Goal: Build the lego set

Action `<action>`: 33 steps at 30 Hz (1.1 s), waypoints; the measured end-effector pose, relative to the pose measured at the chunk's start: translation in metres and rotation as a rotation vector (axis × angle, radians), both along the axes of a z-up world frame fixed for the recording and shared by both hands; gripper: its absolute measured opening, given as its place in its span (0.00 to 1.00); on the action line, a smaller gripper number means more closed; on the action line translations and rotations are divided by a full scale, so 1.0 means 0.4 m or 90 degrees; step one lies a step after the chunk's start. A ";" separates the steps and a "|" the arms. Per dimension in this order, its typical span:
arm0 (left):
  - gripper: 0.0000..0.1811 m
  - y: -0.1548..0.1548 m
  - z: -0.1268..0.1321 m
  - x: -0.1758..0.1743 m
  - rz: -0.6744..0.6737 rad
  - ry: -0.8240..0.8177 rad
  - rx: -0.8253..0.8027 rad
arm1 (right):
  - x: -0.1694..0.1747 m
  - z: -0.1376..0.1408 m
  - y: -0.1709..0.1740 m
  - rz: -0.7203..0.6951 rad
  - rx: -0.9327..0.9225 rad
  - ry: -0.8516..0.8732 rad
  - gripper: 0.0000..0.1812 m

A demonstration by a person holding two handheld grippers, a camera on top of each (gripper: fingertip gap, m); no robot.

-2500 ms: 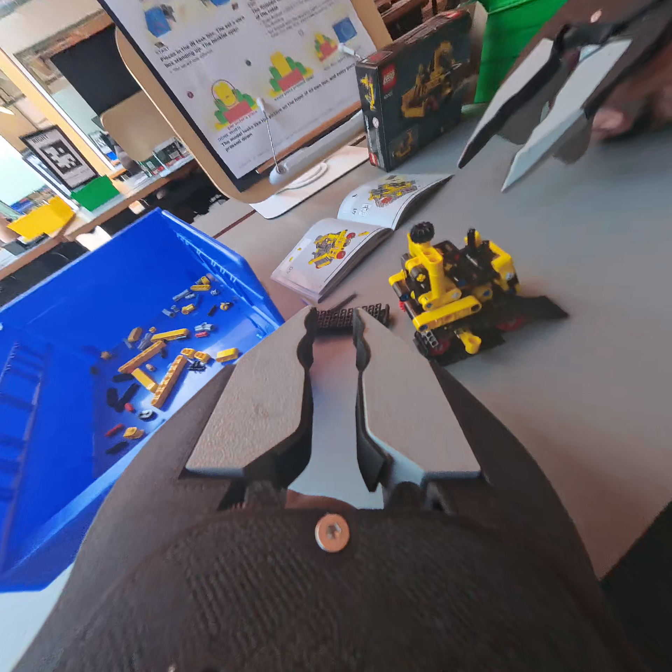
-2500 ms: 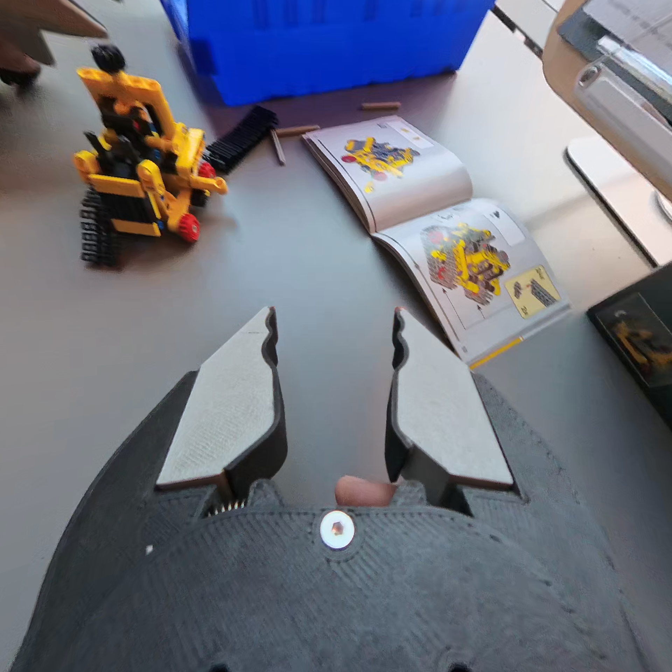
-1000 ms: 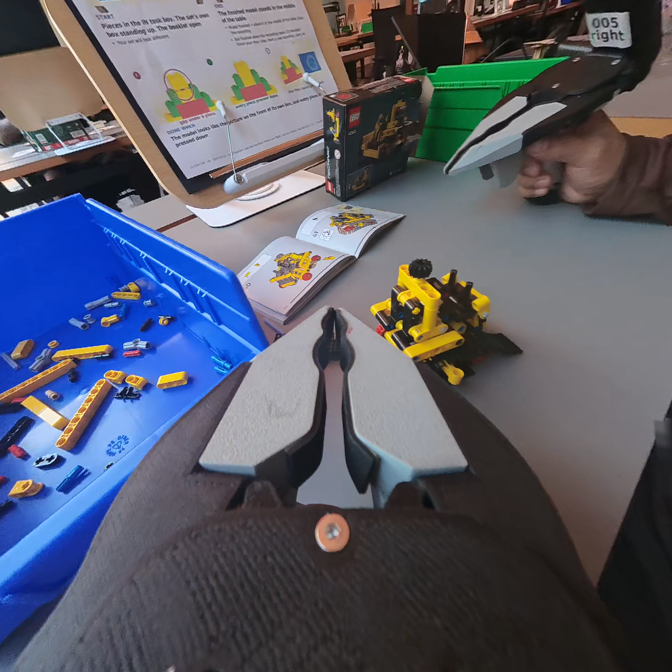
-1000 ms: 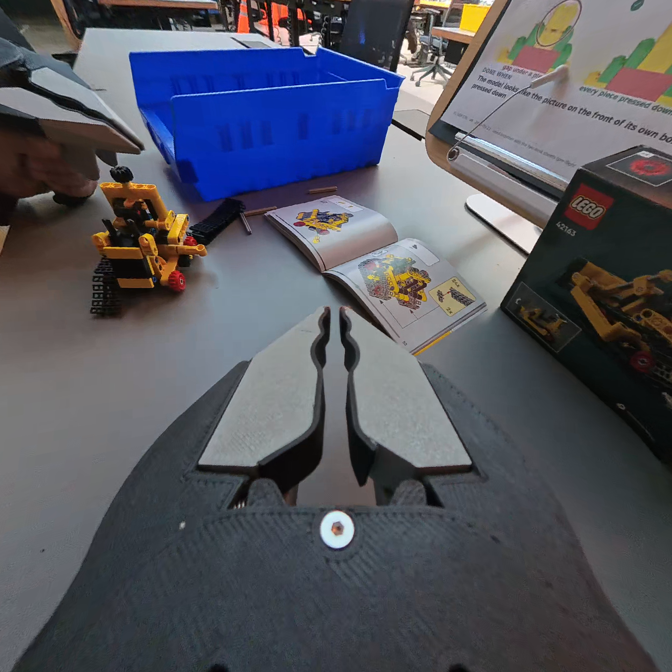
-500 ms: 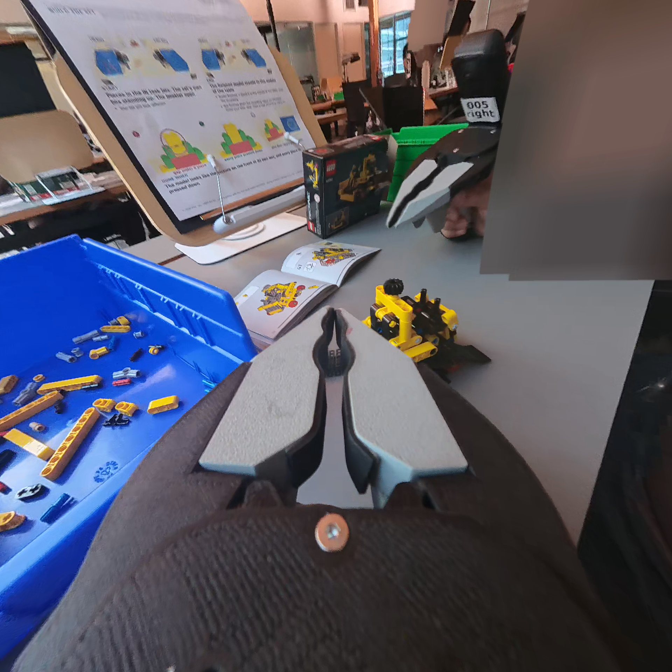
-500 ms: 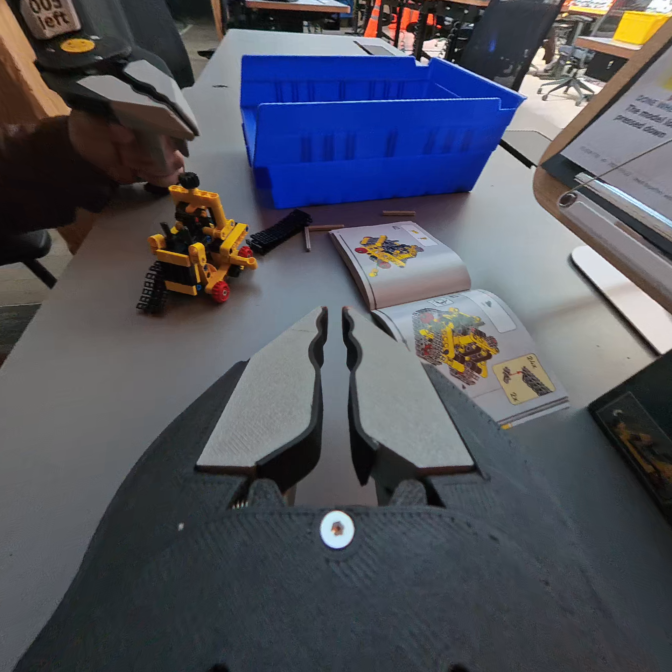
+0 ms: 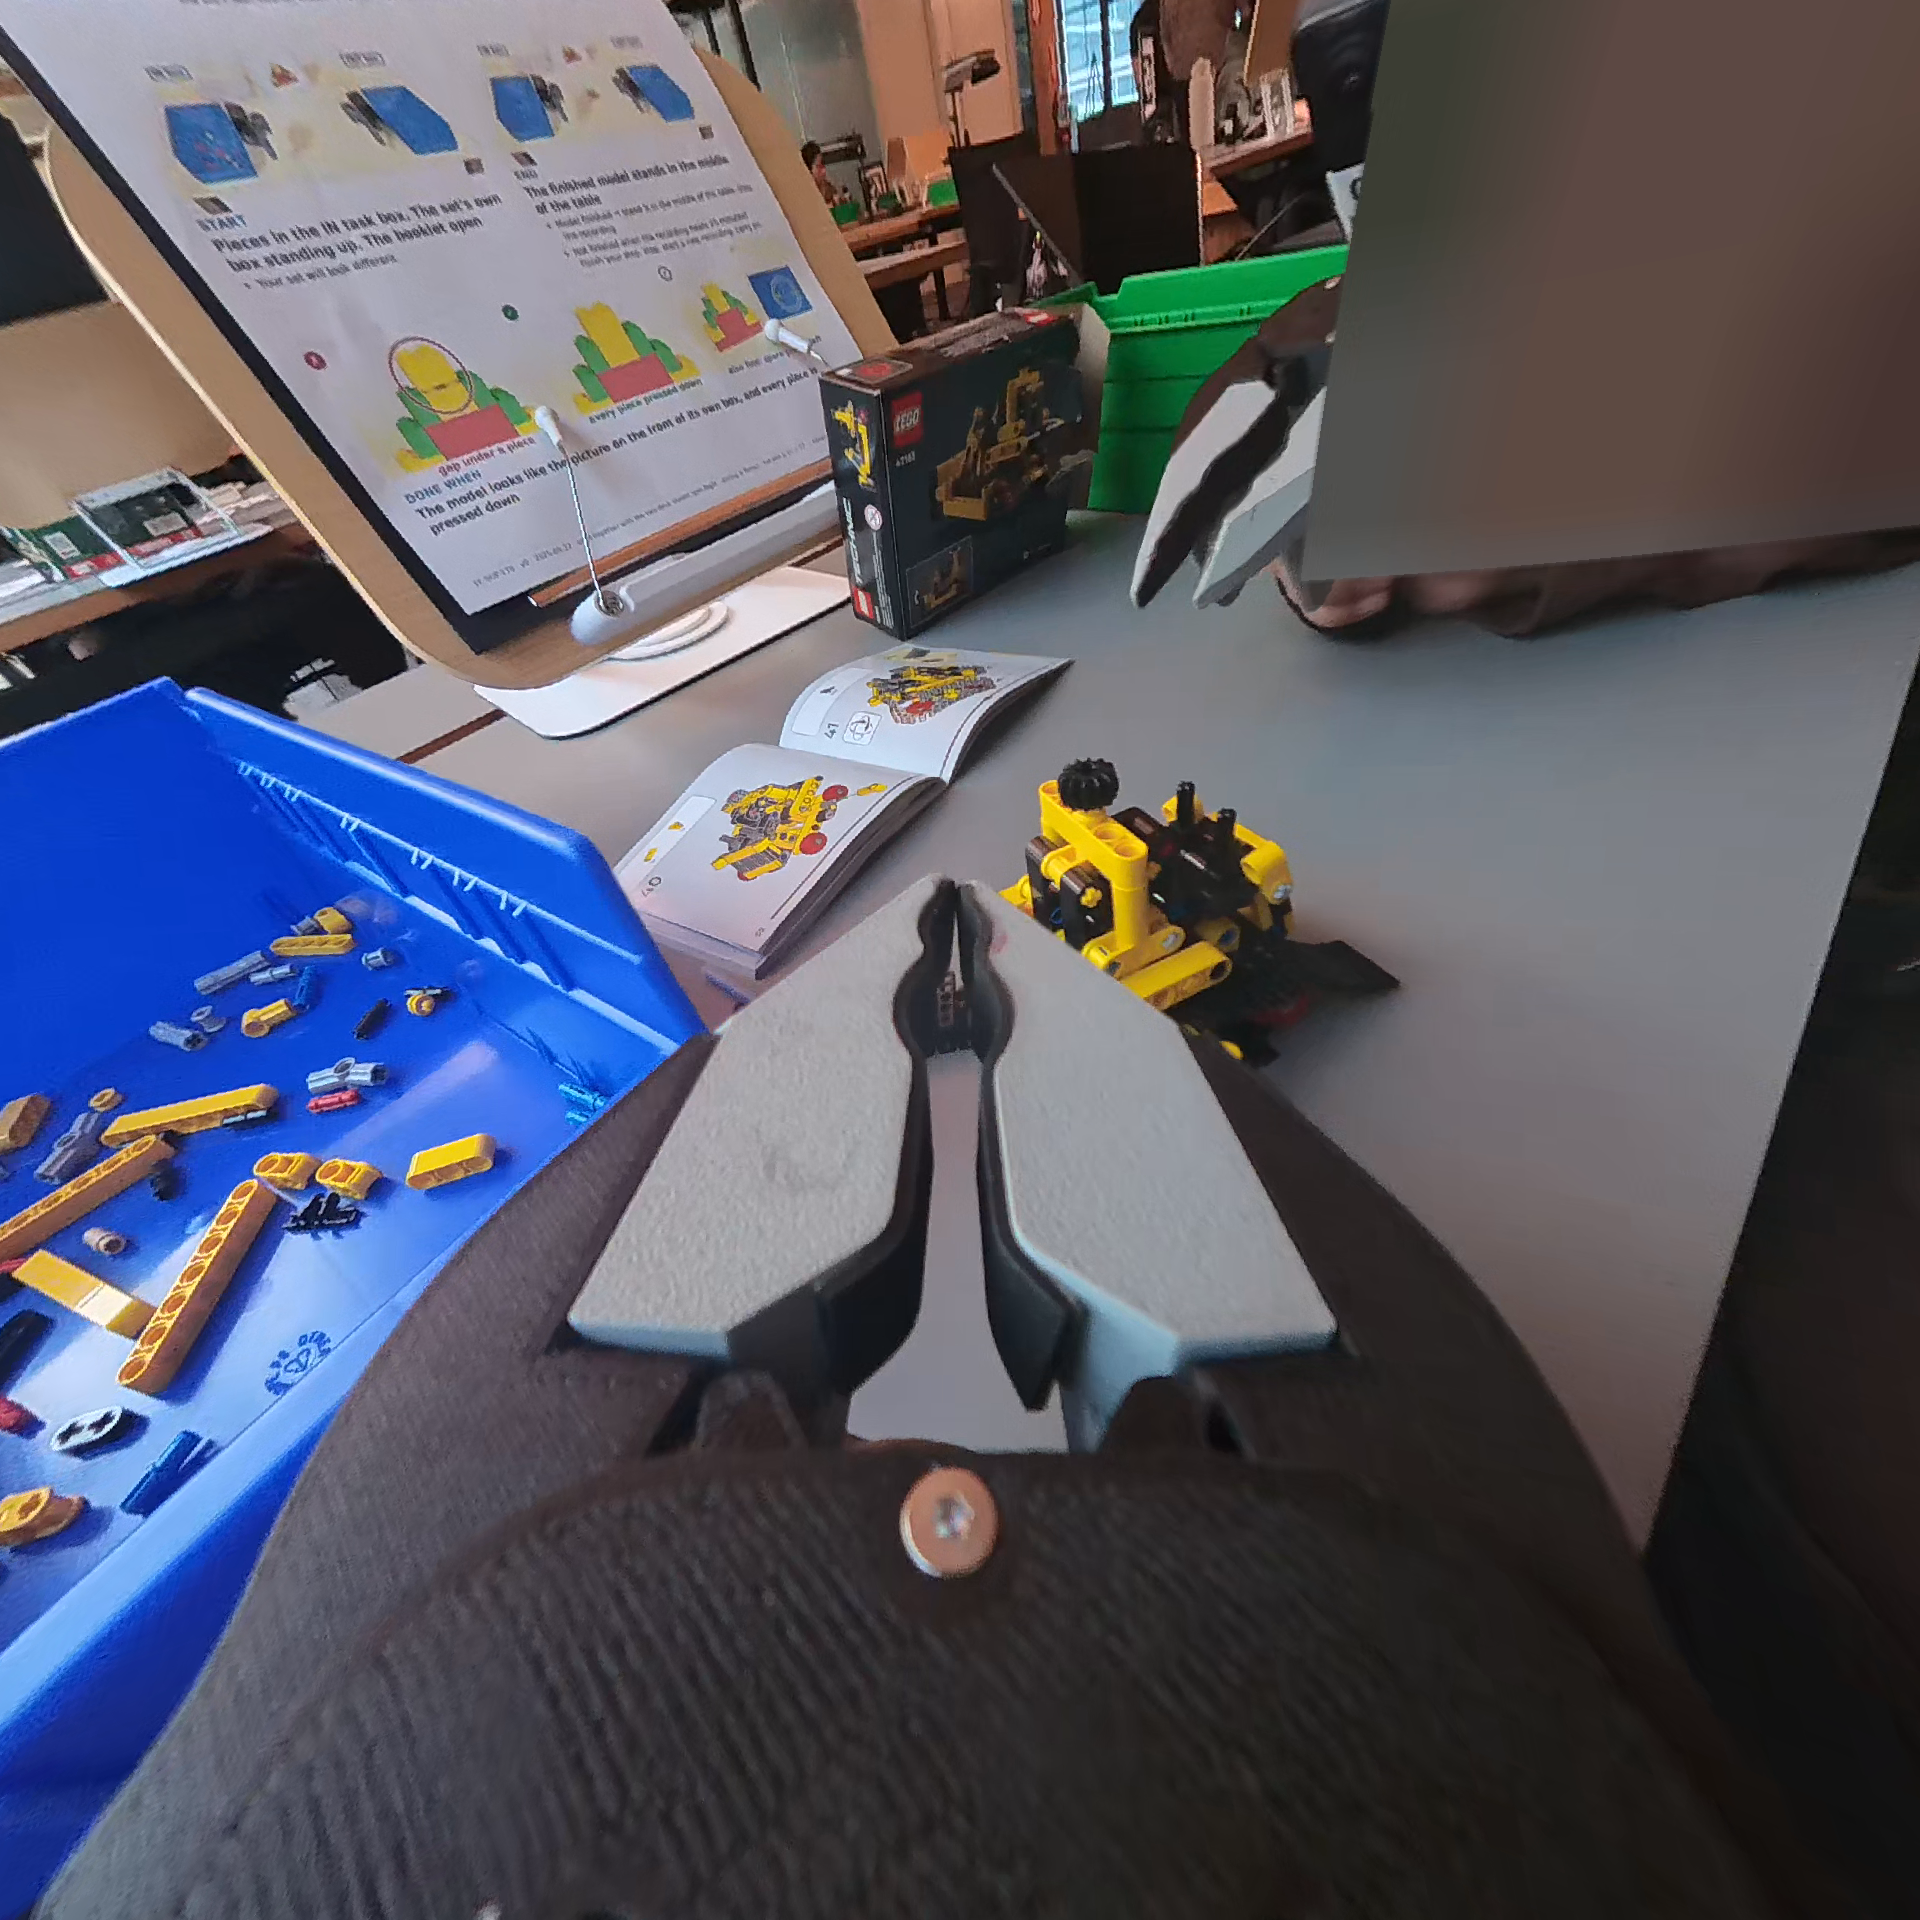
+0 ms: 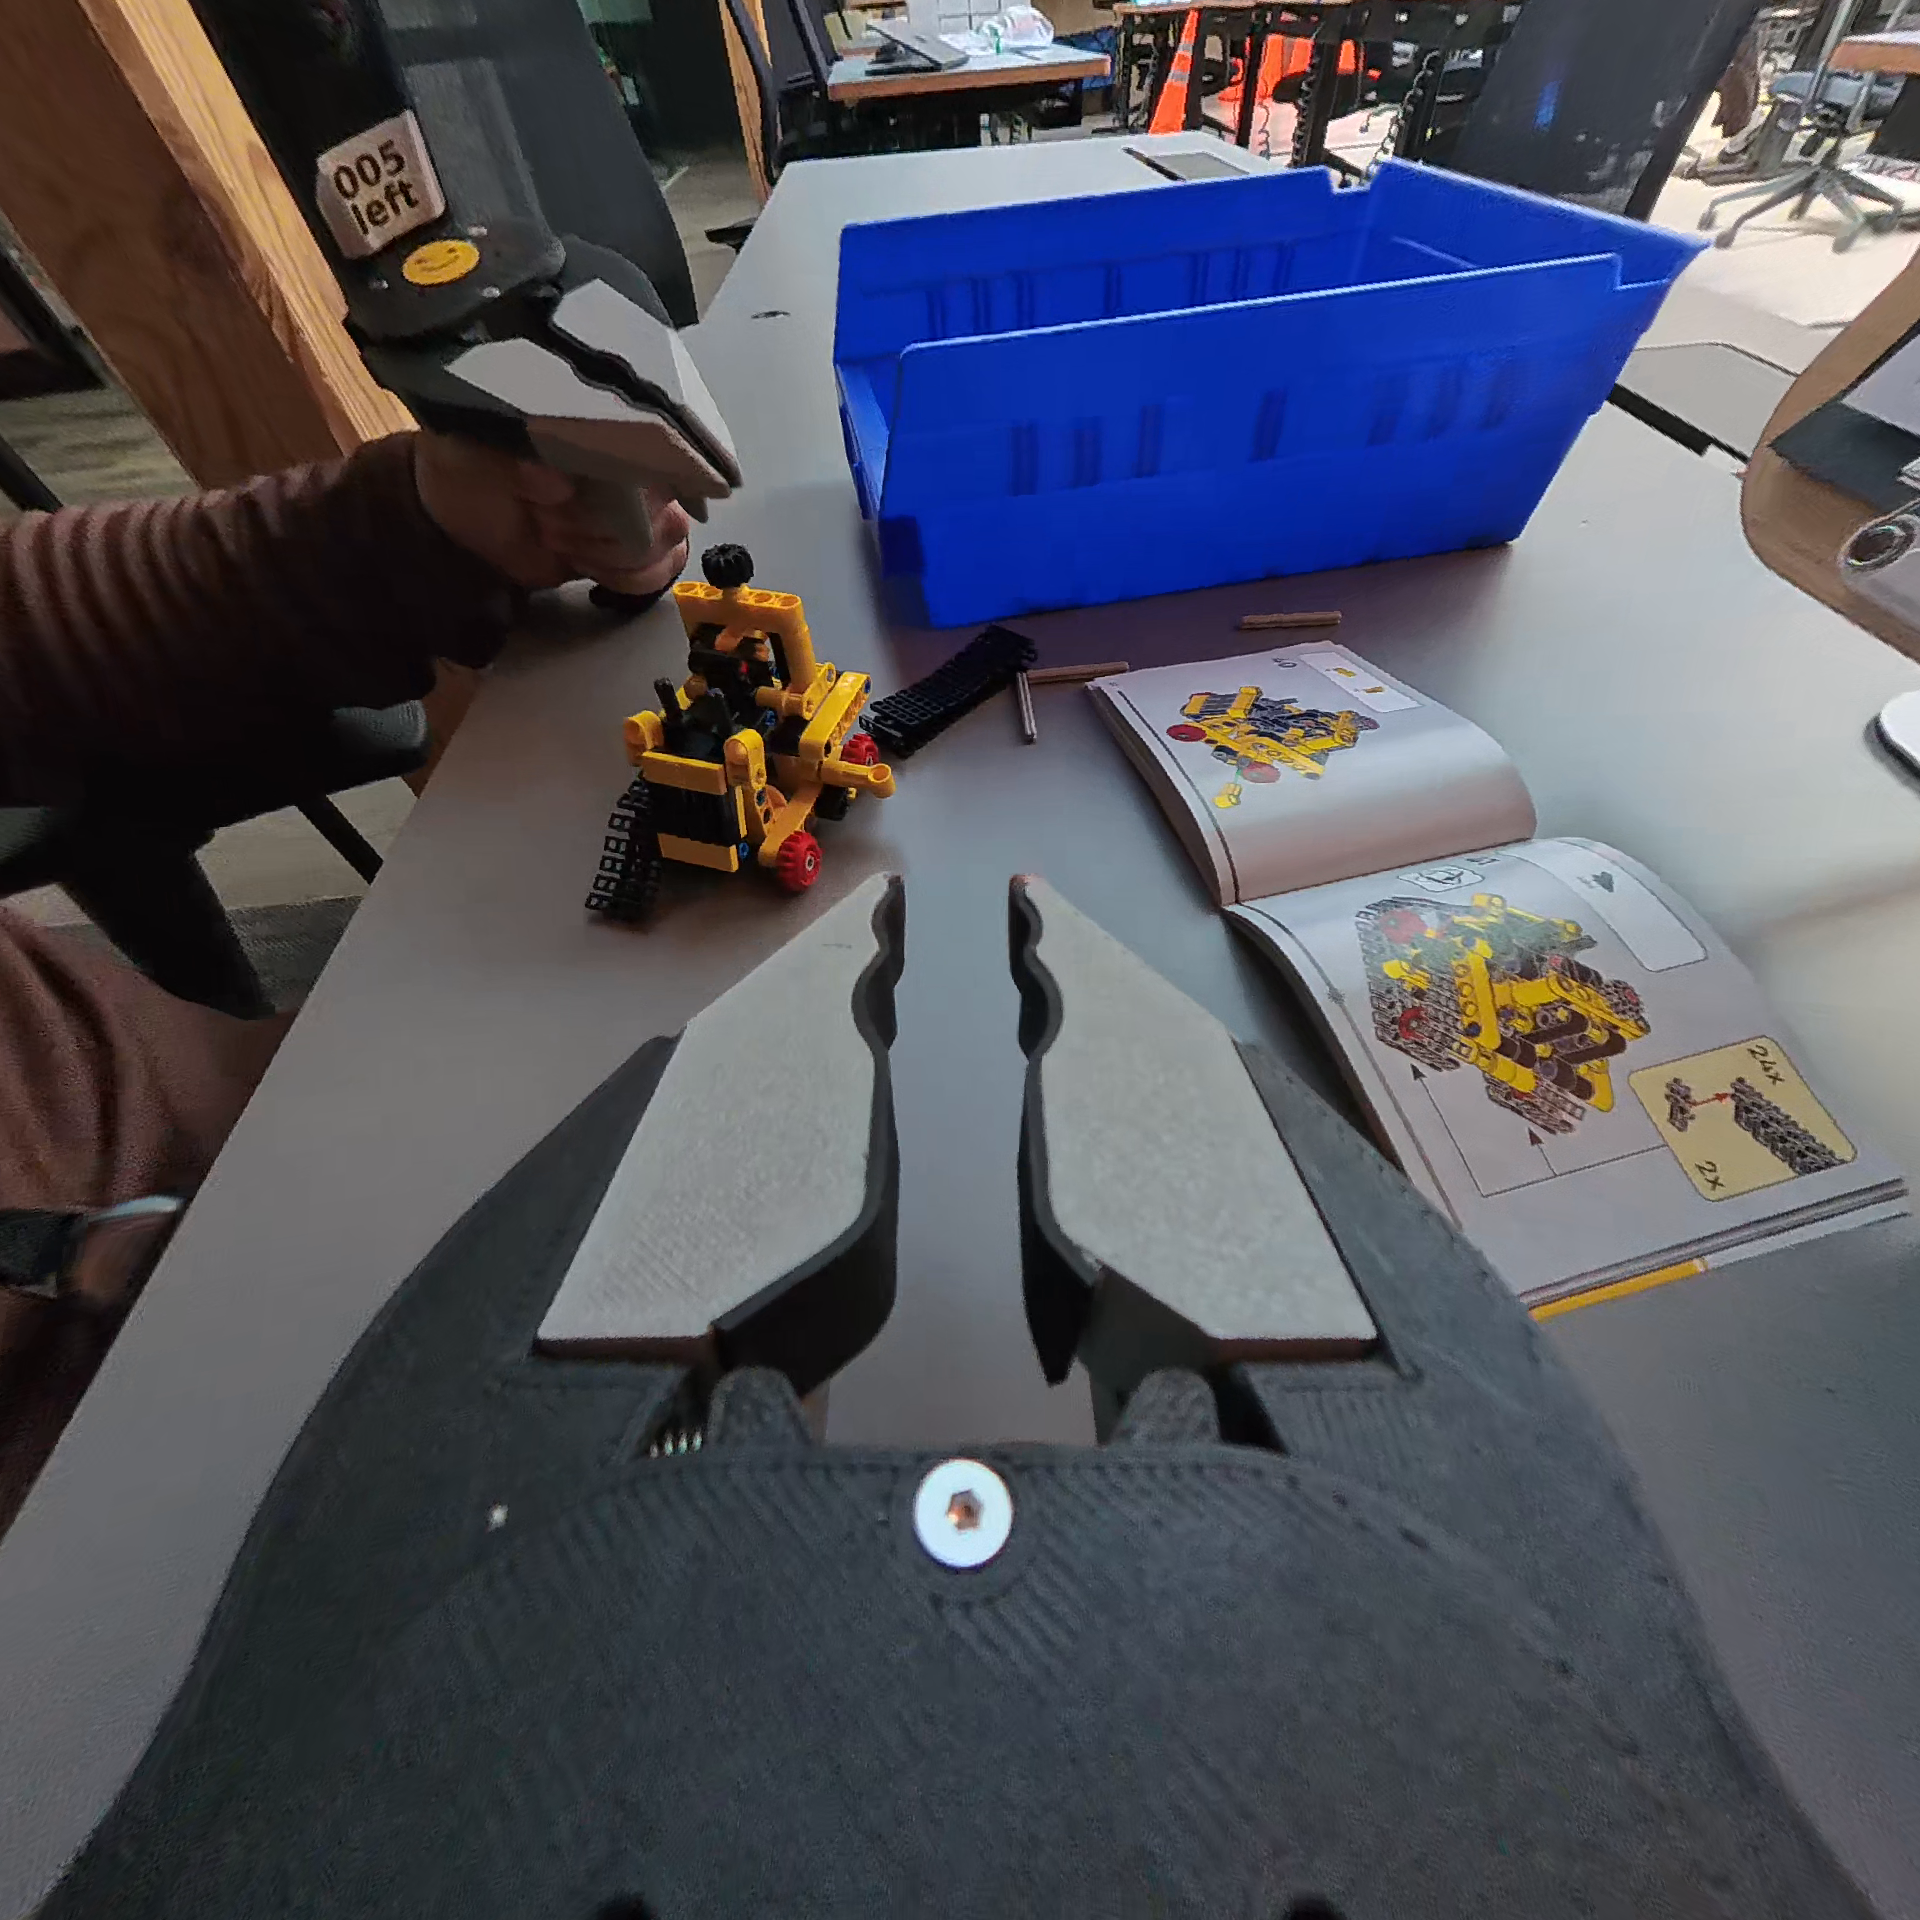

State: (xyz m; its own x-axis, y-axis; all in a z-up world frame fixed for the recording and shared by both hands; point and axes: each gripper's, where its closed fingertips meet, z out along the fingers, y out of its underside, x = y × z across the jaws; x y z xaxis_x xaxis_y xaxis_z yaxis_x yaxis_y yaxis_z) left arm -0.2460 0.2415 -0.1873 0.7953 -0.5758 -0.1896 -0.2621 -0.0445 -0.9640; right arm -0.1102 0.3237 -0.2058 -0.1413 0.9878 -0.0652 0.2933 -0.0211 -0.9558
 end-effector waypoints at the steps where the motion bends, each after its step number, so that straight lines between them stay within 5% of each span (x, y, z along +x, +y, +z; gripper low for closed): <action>1: 0.00 0.002 -0.003 0.000 0.004 0.004 -0.004 | -0.003 -0.006 0.001 -0.005 0.013 -0.009 0.09; 12: 0.00 -0.012 0.028 -0.027 0.099 -0.057 0.024 | 0.011 -0.021 0.003 -0.061 0.037 -0.033 0.13; 20: 0.01 -0.024 -0.056 0.020 0.107 0.050 -0.088 | 0.024 -0.023 -0.059 -0.022 0.005 -0.040 0.15; 27: 0.04 -0.018 -0.058 0.011 0.093 -0.004 -0.130 | -0.001 -0.049 -0.136 0.024 0.014 -0.086 0.21; 33: 0.03 0.023 -0.083 -0.031 0.184 0.010 -0.166 | -0.014 -0.073 -0.163 0.045 0.035 -0.123 0.21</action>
State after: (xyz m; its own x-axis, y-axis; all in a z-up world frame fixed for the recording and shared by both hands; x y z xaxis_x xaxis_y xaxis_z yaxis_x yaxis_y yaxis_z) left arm -0.2585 0.2506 -0.2205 0.9298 -0.3592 -0.0798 -0.2178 -0.3624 -0.9062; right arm -0.1157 0.2583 -0.2348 -0.2005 0.9787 -0.0447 0.4701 0.0561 -0.8808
